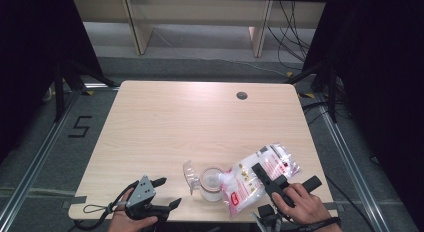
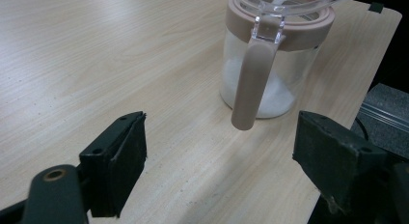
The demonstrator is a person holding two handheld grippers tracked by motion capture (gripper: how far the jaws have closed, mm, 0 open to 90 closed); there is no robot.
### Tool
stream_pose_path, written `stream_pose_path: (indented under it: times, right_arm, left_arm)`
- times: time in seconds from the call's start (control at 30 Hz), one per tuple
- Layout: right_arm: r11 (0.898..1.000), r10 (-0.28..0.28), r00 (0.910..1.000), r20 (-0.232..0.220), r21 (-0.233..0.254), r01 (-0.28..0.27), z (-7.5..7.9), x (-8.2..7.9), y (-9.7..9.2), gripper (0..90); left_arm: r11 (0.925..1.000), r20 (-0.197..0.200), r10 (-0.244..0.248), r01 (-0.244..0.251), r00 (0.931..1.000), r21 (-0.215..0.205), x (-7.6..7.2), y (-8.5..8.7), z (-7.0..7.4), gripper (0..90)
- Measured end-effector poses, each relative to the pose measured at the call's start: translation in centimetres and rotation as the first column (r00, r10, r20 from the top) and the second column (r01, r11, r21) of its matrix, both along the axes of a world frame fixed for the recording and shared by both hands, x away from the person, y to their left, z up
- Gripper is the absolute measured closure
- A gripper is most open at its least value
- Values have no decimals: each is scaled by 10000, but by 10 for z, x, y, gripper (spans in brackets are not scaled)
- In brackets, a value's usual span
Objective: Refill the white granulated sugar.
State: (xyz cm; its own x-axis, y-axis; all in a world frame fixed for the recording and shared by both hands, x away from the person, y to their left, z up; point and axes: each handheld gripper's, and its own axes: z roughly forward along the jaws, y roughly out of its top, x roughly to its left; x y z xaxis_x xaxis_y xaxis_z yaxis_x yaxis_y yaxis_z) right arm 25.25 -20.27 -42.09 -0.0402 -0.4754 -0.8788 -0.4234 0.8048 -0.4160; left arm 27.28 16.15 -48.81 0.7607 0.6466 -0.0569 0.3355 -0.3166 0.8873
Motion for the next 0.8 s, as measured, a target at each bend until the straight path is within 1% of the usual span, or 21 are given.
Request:
stream_pose_path:
  times: [0.03,0.07,0.27,0.8]
  right_arm:
    - [10000,-28,10000,-47,-33,28,1,0,0,657]
    - [10000,14,10000,14,-11,-14,0,0,0,657]
    - [10000,20,10000,16,32,-20,1,0,0,658]
    - [10000,-45,9999,-93,-2,45,0,1,-1,661]
  left_arm:
    - [10000,-32,13,-13,10000,-26,0,0,0,189]
    - [10000,-36,19,-20,10000,-33,0,0,0,189]
    - [10000,-34,13,-13,10000,-33,0,0,0,189]
    - [10000,-28,-39,39,10000,12,0,0,0,189]
